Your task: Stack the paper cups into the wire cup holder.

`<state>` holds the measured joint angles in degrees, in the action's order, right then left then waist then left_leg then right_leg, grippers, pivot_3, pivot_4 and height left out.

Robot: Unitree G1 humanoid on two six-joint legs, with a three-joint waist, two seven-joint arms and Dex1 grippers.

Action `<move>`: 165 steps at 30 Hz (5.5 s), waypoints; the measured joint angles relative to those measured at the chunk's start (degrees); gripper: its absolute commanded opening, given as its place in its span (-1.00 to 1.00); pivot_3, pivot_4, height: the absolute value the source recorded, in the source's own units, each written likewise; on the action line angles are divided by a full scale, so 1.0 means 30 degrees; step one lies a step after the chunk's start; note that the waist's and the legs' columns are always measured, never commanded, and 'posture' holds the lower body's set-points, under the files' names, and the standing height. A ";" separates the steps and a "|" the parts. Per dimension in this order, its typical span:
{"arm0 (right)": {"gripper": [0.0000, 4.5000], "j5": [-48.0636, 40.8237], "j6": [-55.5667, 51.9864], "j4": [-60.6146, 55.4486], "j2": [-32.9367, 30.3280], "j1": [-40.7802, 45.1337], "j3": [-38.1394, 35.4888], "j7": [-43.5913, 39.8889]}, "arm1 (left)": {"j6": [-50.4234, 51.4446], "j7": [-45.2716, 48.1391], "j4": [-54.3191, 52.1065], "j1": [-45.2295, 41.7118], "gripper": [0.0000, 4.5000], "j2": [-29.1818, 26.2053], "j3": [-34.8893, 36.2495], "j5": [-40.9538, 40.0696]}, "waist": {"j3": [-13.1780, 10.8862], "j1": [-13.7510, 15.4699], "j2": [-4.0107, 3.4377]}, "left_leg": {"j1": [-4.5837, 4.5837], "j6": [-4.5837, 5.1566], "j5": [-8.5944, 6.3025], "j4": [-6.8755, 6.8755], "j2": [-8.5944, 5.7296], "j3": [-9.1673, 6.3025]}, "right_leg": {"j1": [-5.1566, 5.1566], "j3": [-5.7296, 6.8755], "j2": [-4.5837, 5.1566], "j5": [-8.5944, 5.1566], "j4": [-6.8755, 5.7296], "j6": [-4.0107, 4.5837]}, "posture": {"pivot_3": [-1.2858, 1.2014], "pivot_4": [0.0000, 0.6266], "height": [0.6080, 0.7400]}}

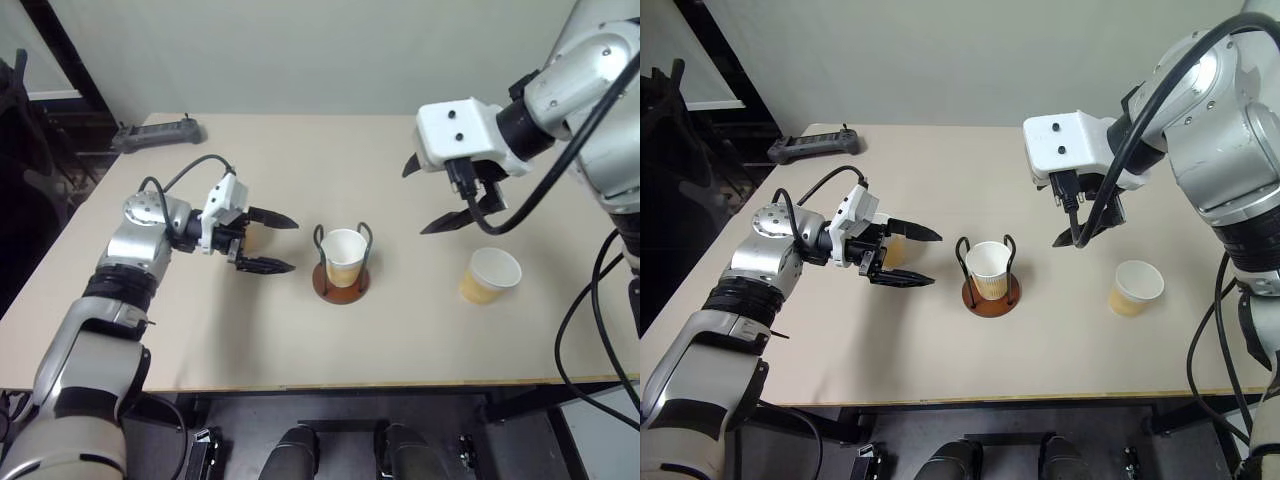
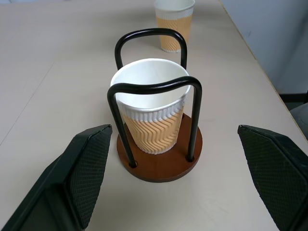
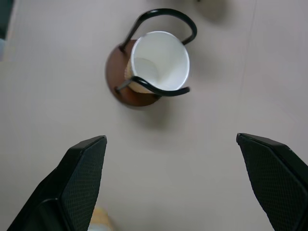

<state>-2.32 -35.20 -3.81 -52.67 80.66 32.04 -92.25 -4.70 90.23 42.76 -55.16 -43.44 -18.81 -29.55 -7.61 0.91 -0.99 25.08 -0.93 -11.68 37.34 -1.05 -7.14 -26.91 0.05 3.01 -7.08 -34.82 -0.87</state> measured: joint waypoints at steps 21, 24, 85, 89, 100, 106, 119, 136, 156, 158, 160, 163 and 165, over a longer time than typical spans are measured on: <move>0.99 0.0318 0.2267 0.0559 0.0226 -0.1842 -0.0840 0.0153 | -0.3853 0.0024 0.4125 -0.4535 1.00 -0.3486 -0.1567 0.5705 | -0.0002 -0.0085 0.0013 | 0.0026 0.0063 -0.0040 -0.0022 -0.0028 -0.0044 | -0.0014 -0.0039 0.0010 -0.0103 0.0004 -0.0057 | 0.03 -0.52 1.00; 0.99 -0.0015 0.4076 0.1287 0.1173 -0.2524 -0.1639 0.0740 | -0.4159 0.0027 0.4301 -0.4534 1.00 -0.3520 -0.1897 0.5738 | -0.0001 -0.0077 0.0016 | 0.0032 0.0063 -0.0039 -0.0012 -0.0041 -0.0054 | -0.0022 -0.0041 0.0022 -0.0100 -0.0014 -0.0055 | 0.03 -0.52 1.00; 0.99 -0.2414 0.3639 0.5762 0.3659 -0.3601 -0.4642 0.1207 | -0.7682 -0.1269 0.9568 -0.5346 1.00 -0.1937 -0.1452 1.3619 | 0.0013 -0.0124 0.0039 | 0.0020 0.0050 -0.0028 -0.0015 -0.0074 -0.0036 | -0.0034 -0.0017 0.0045 -0.0080 -0.0038 -0.0033 | 0.03 -0.52 1.00; 0.99 -0.2568 0.3642 0.5820 0.3884 -0.3826 -0.5117 0.1629 | -0.7807 -0.1656 0.9769 -0.5345 1.00 -0.1799 -0.1070 1.4003 | 0.0013 -0.0107 0.0039 | 0.0021 0.0050 -0.0027 -0.0007 -0.0075 -0.0043 | -0.0032 -0.0018 0.0049 -0.0076 -0.0040 -0.0032 | 0.03 -0.52 1.00; 0.99 -0.2885 0.5318 0.8329 0.4838 -0.4058 -0.6355 0.2812 | -0.8003 -0.1759 0.9842 -0.5342 1.00 -0.1581 -0.0461 1.4294 | 0.0016 -0.0106 0.0043 | 0.0016 0.0050 -0.0027 0.0009 -0.0059 -0.0035 | -0.0035 -0.0023 0.0056 -0.0042 -0.0039 -0.0025 | 0.03 -0.52 1.00; 0.99 -0.2886 0.6839 1.0123 0.4923 -0.4290 -0.6756 0.2812 | -0.8009 -0.1523 0.9849 -0.5332 1.00 -0.1546 -0.0094 1.4330 | 0.0016 -0.0100 0.0044 | 0.0016 0.0051 -0.0028 0.0012 -0.0066 -0.0025 | -0.0036 -0.0019 0.0050 -0.0030 -0.0038 -0.0017 | 0.03 -0.52 1.00; 0.99 -0.3319 0.9727 0.9790 0.4507 -0.5748 -0.7278 0.0336 | -0.8015 -0.1361 0.9877 -0.5195 1.00 -0.1427 0.0080 1.4511 | 0.0017 -0.0109 0.0045 | 0.0008 0.0054 -0.0024 0.0027 -0.0059 -0.0007 | -0.0028 -0.0020 0.0052 -0.0006 -0.0039 -0.0005 | 0.03 -0.52 1.00; 1.00 -0.3321 1.0652 0.9819 0.4280 -0.6140 -0.7278 0.0001 | -0.7999 -0.0961 0.9911 -0.5165 -0.74 -0.1048 0.0385 1.4567 | 0.0017 -0.0112 0.0045 | 0.0005 0.0057 -0.0021 0.0057 -0.0057 0.0001 | -0.0016 -0.0021 0.0053 0.0015 -0.0041 0.0001 | 0.03 -0.52 1.00; 1.00 -0.3483 1.0330 0.9280 0.3851 -0.6278 -0.7319 0.0000 | -0.6968 -0.0155 1.0083 -0.6509 -0.99 -0.0808 0.0688 1.4890 | 0.0018 -0.0108 0.0046 | 0.0010 0.0063 -0.0024 0.0084 -0.0063 -0.0005 | 0.0002 -0.0025 0.0049 0.0026 -0.0031 0.0005 | 0.03 -0.52 1.00; 1.00 -0.3508 1.0297 0.9250 0.3815 -0.6278 -0.7318 -0.0001 | -0.6734 -0.0095 1.0088 -0.6955 -0.99 -0.0797 0.0692 1.4891 | 0.0017 -0.0114 0.0045 | 0.0013 0.0066 -0.0026 0.0084 -0.0064 0.0001 | 0.0002 -0.0025 0.0048 0.0025 -0.0026 0.0005 | 0.03 -0.52 1.00; 1.00 -0.3603 1.0275 0.9218 0.3796 -0.6278 -0.7318 -0.0001 | -0.6551 -0.0063 1.0103 -0.7350 -0.99 -0.0759 0.0692 1.4905 | 0.0018 -0.0111 0.0046 | 0.0018 0.0068 -0.0027 0.0084 -0.0057 -0.0007 | 0.0001 -0.0029 0.0053 0.0025 -0.0022 0.0004 | 0.03 -0.52 1.00; 1.00 -0.3669 1.0237 0.9188 0.3768 -0.6278 -0.7317 -0.0001 | -0.6243 -0.0036 1.0216 -0.7806 -0.99 -0.0602 0.0690 1.4915 | 0.0017 -0.0111 0.0046 | 0.0026 0.0072 -0.0030 0.0086 -0.0051 -0.0006 | 0.0000 -0.0029 0.0051 0.0025 -0.0014 0.0004 | 0.03 -0.52 1.00; 1.00 -0.3696 1.0212 0.9188 0.3717 -0.6279 -0.7313 -0.0001 | -0.6069 -0.0021 1.0398 -0.8173 -0.99 -0.0352 0.0670 1.4907 | 0.0018 -0.0094 0.0047 | 0.0029 0.0073 -0.0029 0.0087 -0.0055 -0.0013 | -0.0001 -0.0028 0.0053 0.0025 -0.0007 0.0003 | 0.03 -0.52 1.00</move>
<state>-13.41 -4.56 23.76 -41.52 61.83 10.10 -92.25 -22.91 90.17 73.95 -79.68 -44.49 -16.79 15.17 -7.56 0.63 -0.85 25.17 -0.71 -11.76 37.60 -1.21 -7.18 -26.91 -0.04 3.17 -7.00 -34.84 -0.86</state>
